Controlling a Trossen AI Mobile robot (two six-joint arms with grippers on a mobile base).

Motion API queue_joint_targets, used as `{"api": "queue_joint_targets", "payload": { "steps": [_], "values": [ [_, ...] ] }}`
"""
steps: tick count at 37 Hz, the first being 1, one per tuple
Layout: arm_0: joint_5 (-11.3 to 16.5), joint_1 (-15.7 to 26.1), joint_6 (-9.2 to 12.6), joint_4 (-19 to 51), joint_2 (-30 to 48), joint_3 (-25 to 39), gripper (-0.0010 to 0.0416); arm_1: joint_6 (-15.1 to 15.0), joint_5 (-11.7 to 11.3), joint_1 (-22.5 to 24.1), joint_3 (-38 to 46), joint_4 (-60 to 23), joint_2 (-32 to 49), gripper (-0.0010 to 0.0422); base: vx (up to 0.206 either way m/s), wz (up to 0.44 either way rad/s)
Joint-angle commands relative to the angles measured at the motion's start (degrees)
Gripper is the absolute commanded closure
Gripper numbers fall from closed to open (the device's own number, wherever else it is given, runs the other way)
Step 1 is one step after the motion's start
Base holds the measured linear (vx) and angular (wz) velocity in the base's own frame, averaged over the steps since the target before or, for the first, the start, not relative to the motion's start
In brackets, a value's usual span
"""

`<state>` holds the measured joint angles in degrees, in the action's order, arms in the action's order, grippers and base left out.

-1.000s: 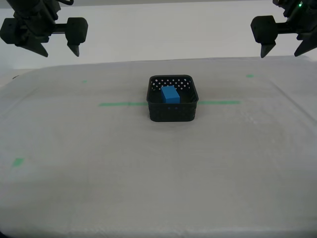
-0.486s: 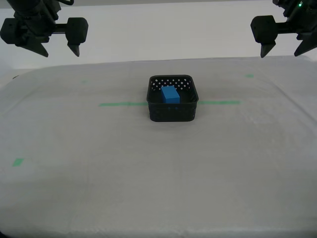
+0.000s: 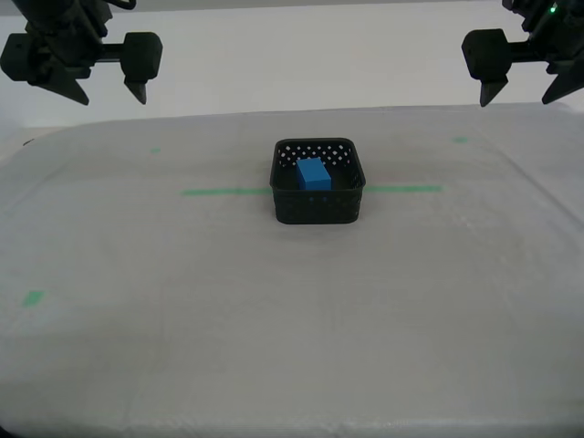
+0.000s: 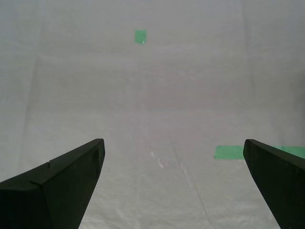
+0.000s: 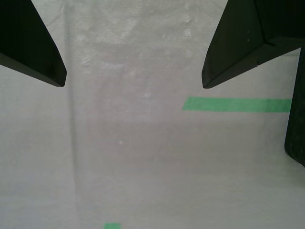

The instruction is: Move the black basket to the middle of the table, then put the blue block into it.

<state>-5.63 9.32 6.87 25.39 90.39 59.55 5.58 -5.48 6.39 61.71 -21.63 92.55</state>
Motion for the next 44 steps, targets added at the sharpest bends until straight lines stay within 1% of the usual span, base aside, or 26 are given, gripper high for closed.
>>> {"api": "queue_joint_targets", "payload": {
  "steps": [1, 44],
  "values": [
    [-0.1, 0.0, 0.0, -0.1, 0.0, 0.0, 0.0007, 0.0, 0.1, 0.0, 0.0, 0.1, 0.0, 0.0012, 0.000, 0.000],
    [-0.1, 0.0, 0.0, -0.1, 0.0, 0.0, 0.0007, 0.0, 0.1, 0.0, 0.0, 0.2, 0.0, 0.0012, 0.000, 0.000]
  ]
}}
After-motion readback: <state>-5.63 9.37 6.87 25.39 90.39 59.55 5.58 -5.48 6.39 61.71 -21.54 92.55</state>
